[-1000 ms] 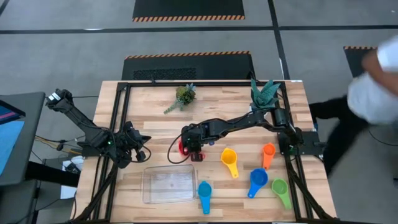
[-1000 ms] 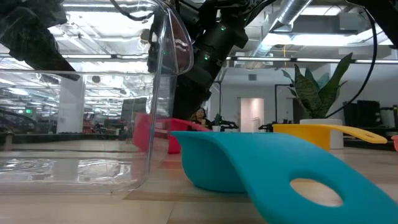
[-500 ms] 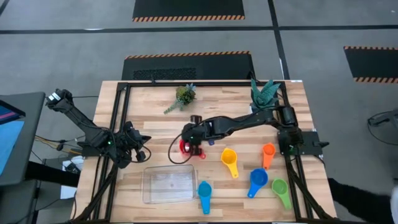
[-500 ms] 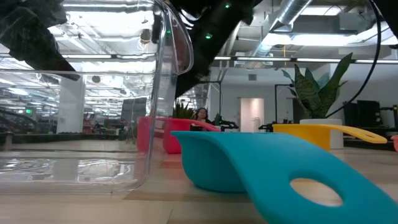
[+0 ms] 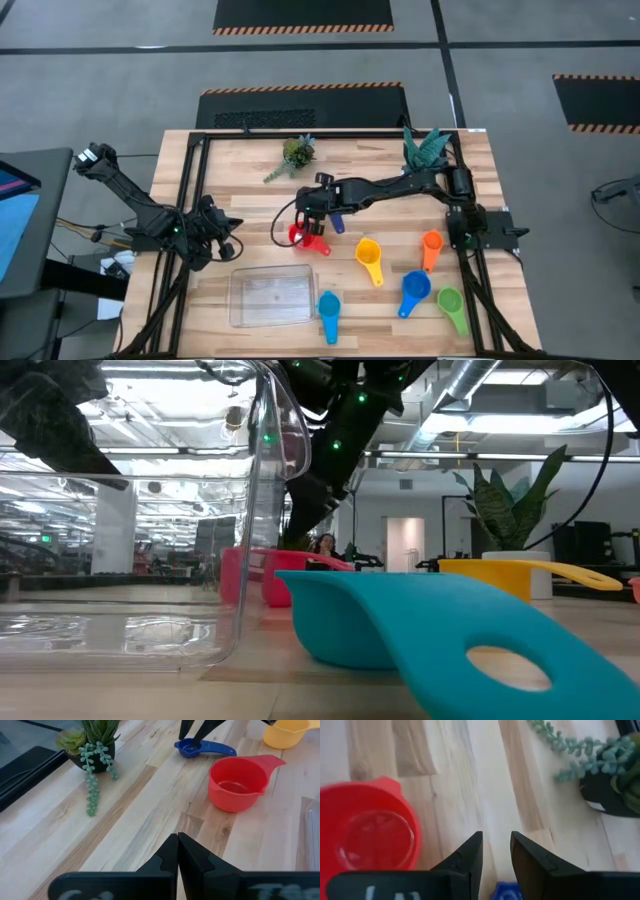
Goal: Nest measuring cups in basket
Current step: Move the red measuring cup to the center of the table
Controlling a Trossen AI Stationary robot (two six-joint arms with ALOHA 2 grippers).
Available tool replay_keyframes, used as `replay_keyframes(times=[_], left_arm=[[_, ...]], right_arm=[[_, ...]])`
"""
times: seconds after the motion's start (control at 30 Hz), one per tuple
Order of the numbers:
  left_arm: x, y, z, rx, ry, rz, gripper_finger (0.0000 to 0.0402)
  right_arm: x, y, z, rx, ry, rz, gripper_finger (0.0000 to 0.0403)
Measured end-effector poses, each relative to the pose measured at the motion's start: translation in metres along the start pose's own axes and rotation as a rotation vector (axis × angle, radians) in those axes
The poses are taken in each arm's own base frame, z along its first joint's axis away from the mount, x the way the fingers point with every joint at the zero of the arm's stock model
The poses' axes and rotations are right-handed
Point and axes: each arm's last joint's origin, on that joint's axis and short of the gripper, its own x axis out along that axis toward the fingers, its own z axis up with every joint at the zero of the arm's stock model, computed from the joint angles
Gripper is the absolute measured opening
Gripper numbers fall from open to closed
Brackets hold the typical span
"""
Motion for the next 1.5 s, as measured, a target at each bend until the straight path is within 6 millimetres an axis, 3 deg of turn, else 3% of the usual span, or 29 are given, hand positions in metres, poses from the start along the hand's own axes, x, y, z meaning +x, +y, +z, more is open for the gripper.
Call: replay_keyframes(times=[0.53,0.9,1.0,1.5], left_arm=[[0.000,0.000,0.000,-0.009,-0.001,0.000,0.0000],[0.000,0.000,0.000,-0.017,0.003,-0.002,0.0000],[0.000,0.000,0.000,-0.018,0.003,-0.002,0.0000],[0.000,0.000,0.000,-0.017,0.003,-0.002,0.0000]], right_arm=[[-0.010,0.029,-0.005,-0.005,0.015,0.041,0.0123],[-0.003,0.016,-0.003,0.022,0.006,-0.032,0.0123],[0.011,0.020,-0.008,0.013,0.027,-0.031,0.0123],[0.012,0.025,-0.008,-0.010,0.019,-0.019,0.0123]])
